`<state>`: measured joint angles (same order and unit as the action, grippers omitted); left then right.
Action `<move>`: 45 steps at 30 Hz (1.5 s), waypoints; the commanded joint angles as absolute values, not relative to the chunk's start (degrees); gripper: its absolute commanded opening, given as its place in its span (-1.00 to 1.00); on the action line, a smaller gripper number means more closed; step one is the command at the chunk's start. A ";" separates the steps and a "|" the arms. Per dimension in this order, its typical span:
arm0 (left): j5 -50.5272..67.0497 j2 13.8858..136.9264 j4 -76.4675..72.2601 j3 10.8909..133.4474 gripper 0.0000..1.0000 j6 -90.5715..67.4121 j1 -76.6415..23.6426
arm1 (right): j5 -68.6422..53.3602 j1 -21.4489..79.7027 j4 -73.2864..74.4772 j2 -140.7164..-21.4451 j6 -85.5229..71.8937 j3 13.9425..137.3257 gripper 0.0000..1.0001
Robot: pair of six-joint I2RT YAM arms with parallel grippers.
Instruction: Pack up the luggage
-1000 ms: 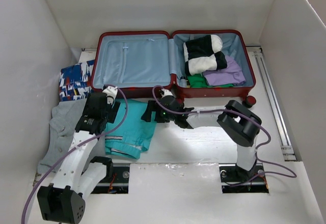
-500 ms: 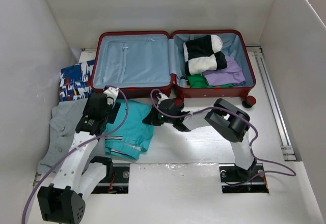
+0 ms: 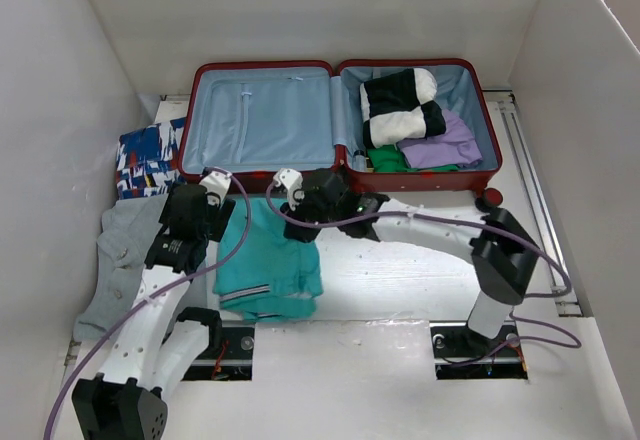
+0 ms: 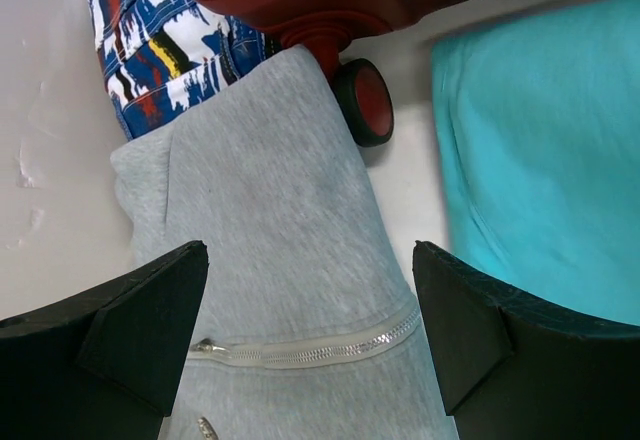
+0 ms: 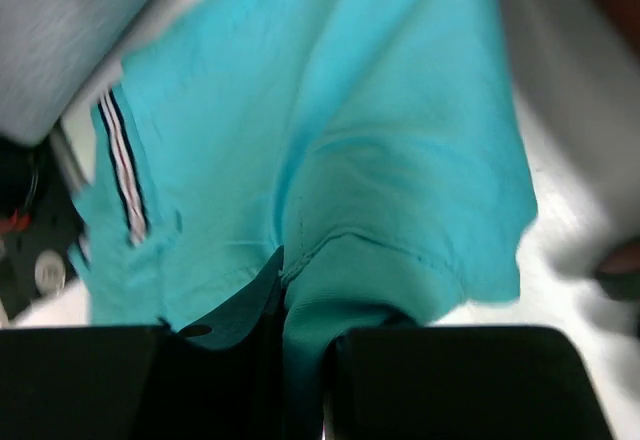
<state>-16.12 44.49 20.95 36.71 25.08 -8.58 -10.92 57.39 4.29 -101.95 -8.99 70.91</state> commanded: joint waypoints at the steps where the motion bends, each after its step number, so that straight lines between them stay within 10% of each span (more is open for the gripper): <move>1: -17.84 45.08 19.34 37.00 0.61 26.02 -8.44 | -9.14 54.76 18.61 -96.33 6.93 78.91 -1.00; 13: -20.03 50.01 16.18 37.80 0.61 27.60 -8.44 | -15.09 35.97 29.27 -93.08 18.46 97.02 -1.00; 25: -21.88 59.40 11.51 37.71 0.61 27.51 -8.44 | -32.95 5.82 28.48 -114.76 18.98 118.88 -1.00; 45: -23.64 72.15 8.43 42.19 0.61 28.04 -8.44 | -17.96 -1.05 29.79 -137.46 16.35 136.85 -1.00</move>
